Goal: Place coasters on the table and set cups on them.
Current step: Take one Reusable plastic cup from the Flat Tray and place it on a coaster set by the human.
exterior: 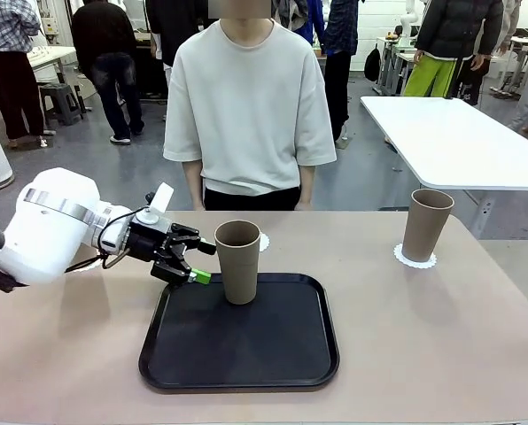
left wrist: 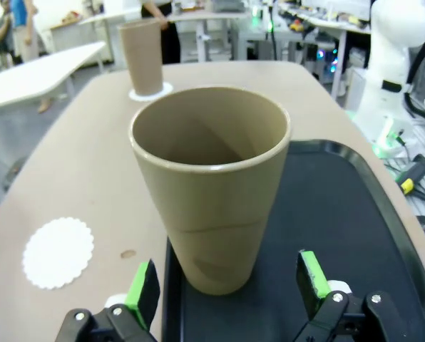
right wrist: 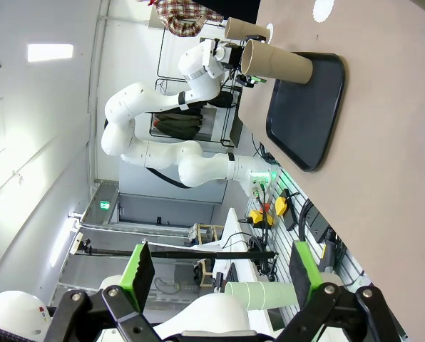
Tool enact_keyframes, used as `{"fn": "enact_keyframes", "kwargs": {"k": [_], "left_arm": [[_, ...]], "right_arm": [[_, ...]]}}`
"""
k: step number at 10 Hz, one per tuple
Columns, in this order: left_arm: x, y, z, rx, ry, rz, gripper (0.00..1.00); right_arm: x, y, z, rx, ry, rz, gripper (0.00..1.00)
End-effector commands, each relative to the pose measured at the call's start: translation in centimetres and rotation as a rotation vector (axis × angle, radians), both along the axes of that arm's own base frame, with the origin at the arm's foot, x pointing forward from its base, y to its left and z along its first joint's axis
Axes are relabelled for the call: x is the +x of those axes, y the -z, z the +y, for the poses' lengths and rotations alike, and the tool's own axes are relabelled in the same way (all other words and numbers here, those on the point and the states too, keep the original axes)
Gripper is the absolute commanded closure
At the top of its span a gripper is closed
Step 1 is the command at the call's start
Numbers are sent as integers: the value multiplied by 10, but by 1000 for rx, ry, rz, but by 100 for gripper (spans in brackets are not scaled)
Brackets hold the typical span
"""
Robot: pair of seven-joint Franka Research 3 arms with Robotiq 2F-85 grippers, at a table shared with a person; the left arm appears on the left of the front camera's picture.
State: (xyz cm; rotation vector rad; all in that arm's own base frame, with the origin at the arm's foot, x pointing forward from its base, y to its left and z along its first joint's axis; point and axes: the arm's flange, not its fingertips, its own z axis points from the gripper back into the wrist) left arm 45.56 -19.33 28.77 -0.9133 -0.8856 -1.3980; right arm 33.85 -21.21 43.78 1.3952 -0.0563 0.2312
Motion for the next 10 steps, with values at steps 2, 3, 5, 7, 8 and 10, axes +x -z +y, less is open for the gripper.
{"fn": "enact_keyframes", "kwargs": {"k": [2,3,5,7,8,10], "left_arm": [[10,17,-6,-73,-12,-37,0],[13,19,-2,-109,-8,-33,0],[9,25,7,-169,-18,-22,0],[8,29,8,-179,-2,-10,0],[8,32,6,-193,4,-5,0],[11,36,2,-225,11,26,0]], "right_arm": [[-1,-2,0,5,-2,1,0],[-1,-2,0,5,-2,1,0],[-1,-2,0,5,-2,1,0],[-1,-2,0,5,-2,1,0],[-1,-2,0,5,-2,1,0],[-1,-2,0,5,-2,1,0]]}}
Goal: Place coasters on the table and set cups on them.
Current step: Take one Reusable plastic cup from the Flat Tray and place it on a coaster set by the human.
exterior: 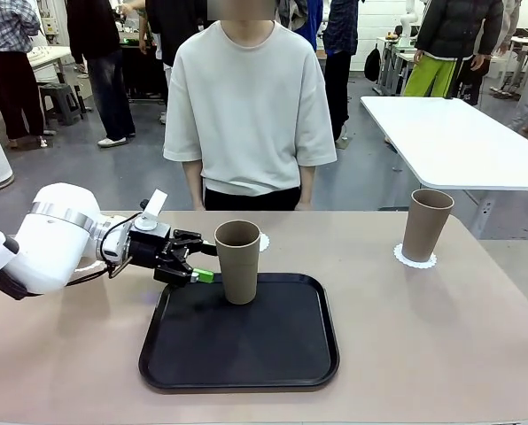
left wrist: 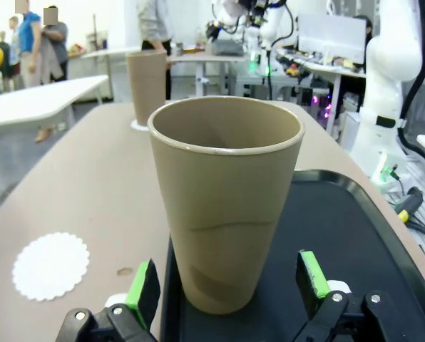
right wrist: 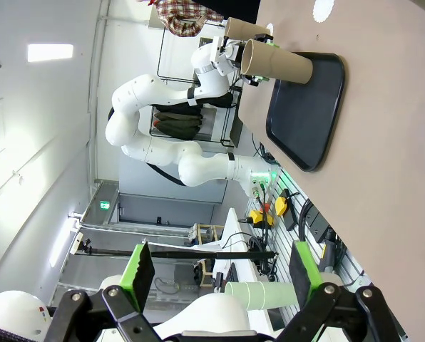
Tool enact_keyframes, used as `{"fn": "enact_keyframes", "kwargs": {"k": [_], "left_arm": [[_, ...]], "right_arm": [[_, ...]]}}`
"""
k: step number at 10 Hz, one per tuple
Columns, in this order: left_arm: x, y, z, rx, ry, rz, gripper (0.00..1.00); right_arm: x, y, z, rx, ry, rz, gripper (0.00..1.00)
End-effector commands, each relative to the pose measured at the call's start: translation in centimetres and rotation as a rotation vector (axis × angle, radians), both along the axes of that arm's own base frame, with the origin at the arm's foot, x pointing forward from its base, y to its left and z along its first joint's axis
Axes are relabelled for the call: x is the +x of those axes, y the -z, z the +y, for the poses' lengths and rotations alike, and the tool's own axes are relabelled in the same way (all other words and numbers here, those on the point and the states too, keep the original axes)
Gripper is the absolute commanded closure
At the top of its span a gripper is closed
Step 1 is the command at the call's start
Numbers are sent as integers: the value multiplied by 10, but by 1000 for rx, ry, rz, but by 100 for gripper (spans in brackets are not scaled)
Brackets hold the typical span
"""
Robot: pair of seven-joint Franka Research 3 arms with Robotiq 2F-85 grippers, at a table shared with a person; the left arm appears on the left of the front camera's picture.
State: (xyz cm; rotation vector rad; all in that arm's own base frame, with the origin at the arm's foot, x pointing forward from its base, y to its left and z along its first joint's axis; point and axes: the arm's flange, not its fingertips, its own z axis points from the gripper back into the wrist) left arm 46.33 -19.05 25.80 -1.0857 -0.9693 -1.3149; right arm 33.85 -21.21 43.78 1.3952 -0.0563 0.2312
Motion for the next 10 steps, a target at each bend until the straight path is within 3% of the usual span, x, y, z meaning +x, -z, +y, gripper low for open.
{"fn": "enact_keyframes", "kwargs": {"k": [1,6,10], "left_arm": [[4,11,-4,-61,-8,-16,0],[5,17,-8,-133,41,-65,0],[4,26,-21,-119,61,-50,0]], "right_arm": [[-1,-2,0,5,-2,1,0],[-1,-2,0,5,-2,1,0],[-1,-2,0,5,-2,1,0]]}}
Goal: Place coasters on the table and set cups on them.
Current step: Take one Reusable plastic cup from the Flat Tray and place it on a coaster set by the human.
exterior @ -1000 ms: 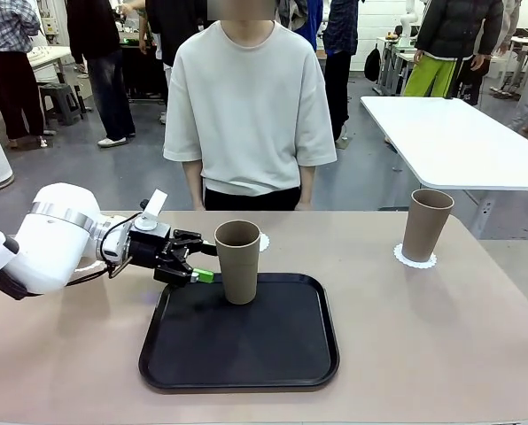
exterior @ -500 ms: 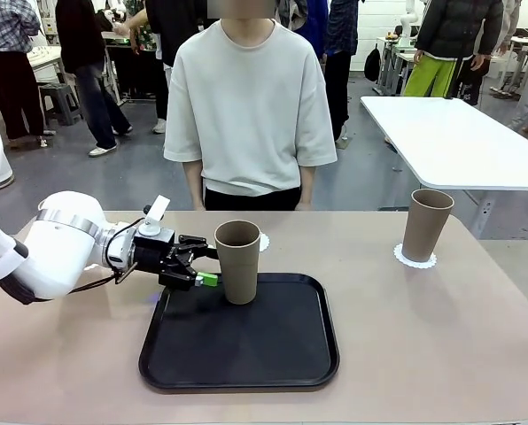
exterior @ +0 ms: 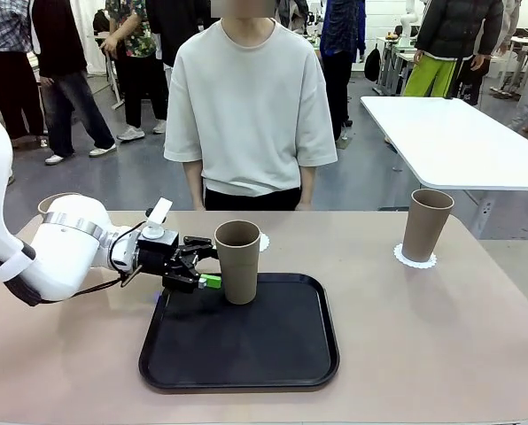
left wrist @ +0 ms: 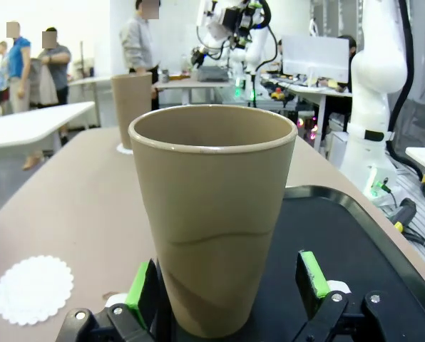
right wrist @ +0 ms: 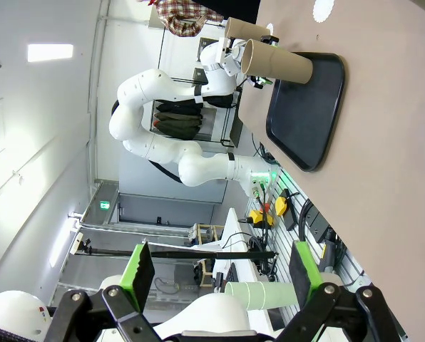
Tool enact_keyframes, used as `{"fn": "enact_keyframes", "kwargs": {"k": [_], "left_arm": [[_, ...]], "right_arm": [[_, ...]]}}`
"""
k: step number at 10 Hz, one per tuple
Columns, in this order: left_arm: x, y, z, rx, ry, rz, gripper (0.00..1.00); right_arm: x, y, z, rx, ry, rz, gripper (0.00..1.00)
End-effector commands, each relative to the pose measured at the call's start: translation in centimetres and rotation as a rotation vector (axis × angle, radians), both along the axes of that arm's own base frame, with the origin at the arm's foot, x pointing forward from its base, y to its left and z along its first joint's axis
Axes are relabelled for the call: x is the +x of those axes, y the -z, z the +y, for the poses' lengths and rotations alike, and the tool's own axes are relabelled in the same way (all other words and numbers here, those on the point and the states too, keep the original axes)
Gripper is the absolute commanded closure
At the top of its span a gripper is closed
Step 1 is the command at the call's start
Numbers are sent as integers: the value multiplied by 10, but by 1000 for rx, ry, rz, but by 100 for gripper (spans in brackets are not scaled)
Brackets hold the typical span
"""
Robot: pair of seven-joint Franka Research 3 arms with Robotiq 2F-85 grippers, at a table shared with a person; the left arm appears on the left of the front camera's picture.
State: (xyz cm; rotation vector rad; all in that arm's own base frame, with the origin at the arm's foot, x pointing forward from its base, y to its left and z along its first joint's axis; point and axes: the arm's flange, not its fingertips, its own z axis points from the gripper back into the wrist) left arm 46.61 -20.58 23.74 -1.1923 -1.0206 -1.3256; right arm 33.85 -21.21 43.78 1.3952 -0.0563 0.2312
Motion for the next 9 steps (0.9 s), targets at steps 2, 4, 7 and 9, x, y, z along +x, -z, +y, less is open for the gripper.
{"fn": "enact_keyframes", "kwargs": {"k": [2,4,7,9], "left_arm": [[3,6,-10,-28,14,-54,0],[5,9,-17,-27,20,-58,0],[5,15,-28,-23,35,-57,0],[7,18,-33,-24,35,-58,0]], "right_arm": [[-1,-2,0,5,-2,1,0],[-1,-2,0,5,-2,1,0],[-1,-2,0,5,-2,1,0],[-1,-2,0,5,-2,1,0]]}}
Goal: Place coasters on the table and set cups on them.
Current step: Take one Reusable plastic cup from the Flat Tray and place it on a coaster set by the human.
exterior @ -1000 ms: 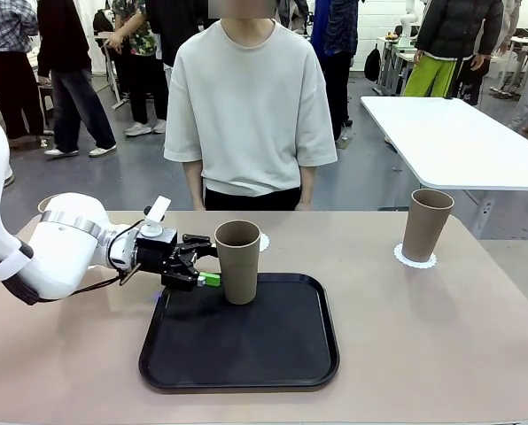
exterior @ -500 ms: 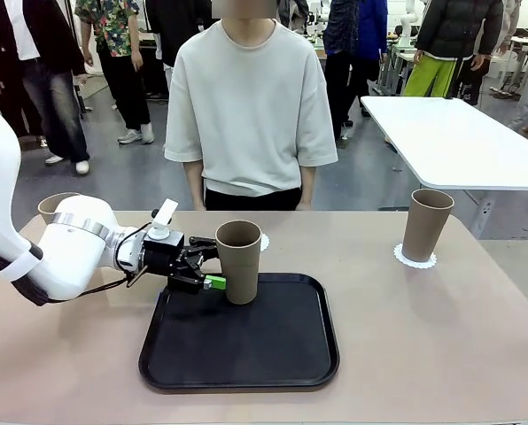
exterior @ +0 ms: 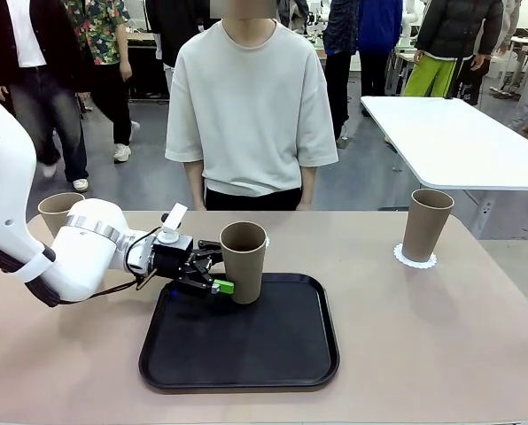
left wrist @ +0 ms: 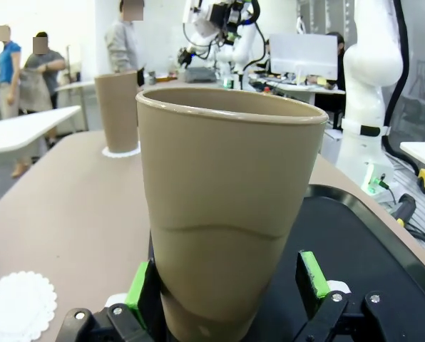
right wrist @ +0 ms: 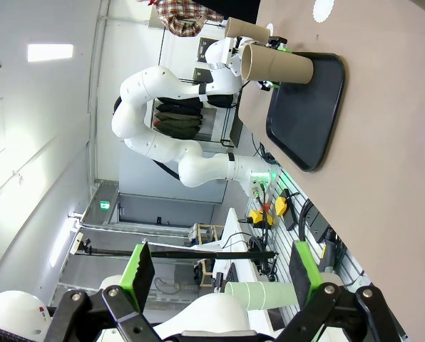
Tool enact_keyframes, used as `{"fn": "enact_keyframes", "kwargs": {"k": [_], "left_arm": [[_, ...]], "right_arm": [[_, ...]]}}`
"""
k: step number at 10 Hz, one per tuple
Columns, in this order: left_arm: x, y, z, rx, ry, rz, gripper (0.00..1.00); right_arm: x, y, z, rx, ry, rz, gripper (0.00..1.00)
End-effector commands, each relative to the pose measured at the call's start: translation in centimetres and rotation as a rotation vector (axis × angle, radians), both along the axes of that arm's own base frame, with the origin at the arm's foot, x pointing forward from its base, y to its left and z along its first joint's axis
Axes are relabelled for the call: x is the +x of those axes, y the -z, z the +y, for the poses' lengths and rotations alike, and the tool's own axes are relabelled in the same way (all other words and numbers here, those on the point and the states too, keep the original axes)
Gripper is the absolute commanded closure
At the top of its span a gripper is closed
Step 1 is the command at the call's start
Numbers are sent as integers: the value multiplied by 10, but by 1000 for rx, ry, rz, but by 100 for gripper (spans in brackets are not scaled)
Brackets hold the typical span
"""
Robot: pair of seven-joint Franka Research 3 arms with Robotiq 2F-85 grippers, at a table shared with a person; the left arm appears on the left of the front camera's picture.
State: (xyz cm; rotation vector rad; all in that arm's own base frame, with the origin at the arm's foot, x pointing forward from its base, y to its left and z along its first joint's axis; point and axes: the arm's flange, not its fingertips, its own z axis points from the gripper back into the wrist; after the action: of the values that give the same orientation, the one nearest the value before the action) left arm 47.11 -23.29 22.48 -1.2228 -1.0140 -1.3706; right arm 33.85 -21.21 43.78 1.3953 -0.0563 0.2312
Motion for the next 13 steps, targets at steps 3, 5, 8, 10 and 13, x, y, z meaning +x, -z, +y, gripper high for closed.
{"fn": "enact_keyframes", "kwargs": {"k": [3,5,8,10,13], "left_arm": [[7,9,-11,-18,-19,-40,0],[10,9,-15,-13,-26,-43,0],[16,12,-27,-2,-21,-33,0],[14,14,-33,7,-13,-30,0],[15,14,-33,-21,-18,-15,55]], "right_arm": [[-1,-2,0,5,-2,1,0],[-1,-2,0,5,-2,1,0],[-1,-2,0,5,-2,1,0],[-1,-2,0,5,-2,1,0],[-1,-2,0,5,-2,1,0]]}}
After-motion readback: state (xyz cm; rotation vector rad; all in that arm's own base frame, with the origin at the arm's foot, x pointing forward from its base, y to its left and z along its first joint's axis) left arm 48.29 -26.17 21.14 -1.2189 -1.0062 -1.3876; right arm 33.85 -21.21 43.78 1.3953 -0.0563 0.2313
